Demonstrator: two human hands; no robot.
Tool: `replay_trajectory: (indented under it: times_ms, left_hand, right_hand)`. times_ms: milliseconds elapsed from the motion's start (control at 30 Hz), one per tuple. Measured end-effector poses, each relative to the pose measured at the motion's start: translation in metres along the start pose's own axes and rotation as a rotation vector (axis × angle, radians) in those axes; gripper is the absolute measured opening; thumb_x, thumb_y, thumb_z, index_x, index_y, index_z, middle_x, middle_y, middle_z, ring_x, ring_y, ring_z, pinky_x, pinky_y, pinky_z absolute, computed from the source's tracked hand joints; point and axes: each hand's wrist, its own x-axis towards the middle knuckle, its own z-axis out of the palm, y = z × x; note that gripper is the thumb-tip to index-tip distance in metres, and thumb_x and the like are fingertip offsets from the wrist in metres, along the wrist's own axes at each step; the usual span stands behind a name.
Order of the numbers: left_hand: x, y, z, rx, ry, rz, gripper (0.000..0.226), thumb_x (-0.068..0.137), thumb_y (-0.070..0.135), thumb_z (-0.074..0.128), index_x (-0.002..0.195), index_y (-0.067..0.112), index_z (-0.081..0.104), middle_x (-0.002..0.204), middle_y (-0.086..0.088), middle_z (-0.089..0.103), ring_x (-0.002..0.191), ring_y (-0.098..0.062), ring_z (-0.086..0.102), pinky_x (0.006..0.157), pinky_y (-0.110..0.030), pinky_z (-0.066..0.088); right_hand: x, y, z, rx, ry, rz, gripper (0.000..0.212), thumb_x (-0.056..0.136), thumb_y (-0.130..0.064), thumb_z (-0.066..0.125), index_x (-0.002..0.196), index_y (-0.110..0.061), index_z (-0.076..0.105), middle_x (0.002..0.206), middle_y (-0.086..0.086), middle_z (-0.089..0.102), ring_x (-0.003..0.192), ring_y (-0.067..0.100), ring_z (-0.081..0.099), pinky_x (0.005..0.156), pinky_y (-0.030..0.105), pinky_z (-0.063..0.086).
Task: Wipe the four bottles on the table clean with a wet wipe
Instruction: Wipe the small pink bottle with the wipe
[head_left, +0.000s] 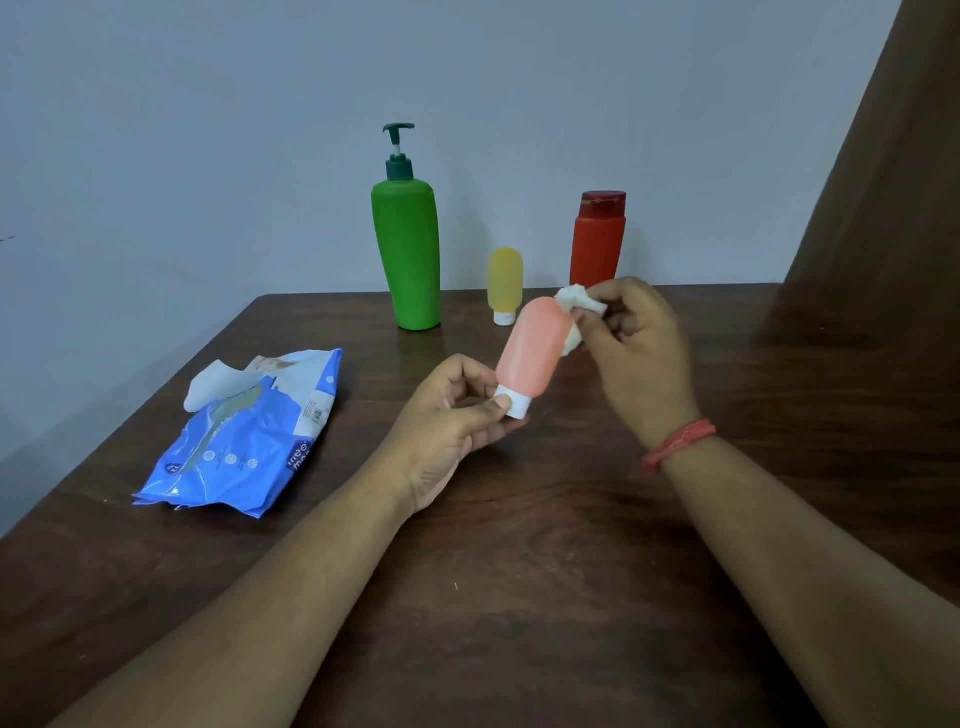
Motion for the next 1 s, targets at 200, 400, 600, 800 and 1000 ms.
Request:
replay_trajectory:
  times_ms: [200, 400, 600, 800, 1000]
  left_hand:
    - [0.001, 0.002, -0.005, -0.093, 0.050, 0.013, 0.019, 0.091, -0.012, 0.057, 0.084, 0.005, 0.054, 0.100, -0.014, 0.057, 0.100, -0.025, 0.068, 0.085, -0.037, 0.059]
    - [0.004, 0.005, -0.007, -0.183, 0.130, 0.054, 0.017, 0.094, -0.012, 0.051, 0.091, 0.004, 0.054, 0.113, -0.024, 0.058, 0.096, -0.025, 0.071, 0.084, -0.035, 0.060]
    - [0.002, 0.004, -0.003, -0.151, 0.091, 0.056, 0.015, 0.094, -0.011, 0.053, 0.092, 0.004, 0.053, 0.122, -0.033, 0.055, 0.111, -0.036, 0.067, 0.088, -0.038, 0.059]
    - [0.002, 0.005, -0.007, -0.149, 0.104, 0.031, 0.014, 0.094, -0.011, 0.053, 0.094, 0.003, 0.055, 0.132, -0.032, 0.055, 0.111, -0.035, 0.068, 0.089, -0.039, 0.059]
    - [0.001, 0.004, 0.000, -0.117, 0.096, 0.040, 0.014, 0.094, -0.010, 0.054, 0.092, 0.004, 0.054, 0.126, -0.032, 0.055, 0.108, -0.032, 0.069, 0.088, -0.038, 0.059]
  right_hand:
    - [-0.016, -0.001, 0.012, 0.010, -0.244, -0.068, 0.016, 0.090, -0.004, 0.067, 0.095, -0.020, 0.066, 0.098, 0.000, 0.066, 0.086, 0.020, 0.067, 0.073, 0.045, 0.058]
    - [-0.026, -0.008, 0.019, -0.091, -0.453, -0.274, 0.013, 0.086, -0.002, 0.072, 0.097, -0.009, 0.070, 0.096, -0.003, 0.063, 0.084, 0.004, 0.059, 0.072, 0.017, 0.047]
    - [-0.021, -0.008, 0.016, -0.076, -0.198, -0.134, 0.009, 0.088, -0.006, 0.071, 0.093, -0.013, 0.067, 0.093, -0.006, 0.062, 0.080, 0.010, 0.060, 0.067, 0.030, 0.053]
    - [-0.024, -0.010, 0.017, -0.052, -0.329, -0.135, 0.010, 0.087, -0.006, 0.073, 0.095, -0.013, 0.068, 0.095, -0.005, 0.064, 0.083, 0.013, 0.065, 0.070, 0.041, 0.056]
    - [-0.018, -0.006, 0.012, -0.019, -0.201, -0.051, 0.010, 0.089, -0.008, 0.072, 0.092, -0.015, 0.066, 0.093, -0.004, 0.066, 0.082, 0.016, 0.066, 0.069, 0.042, 0.058]
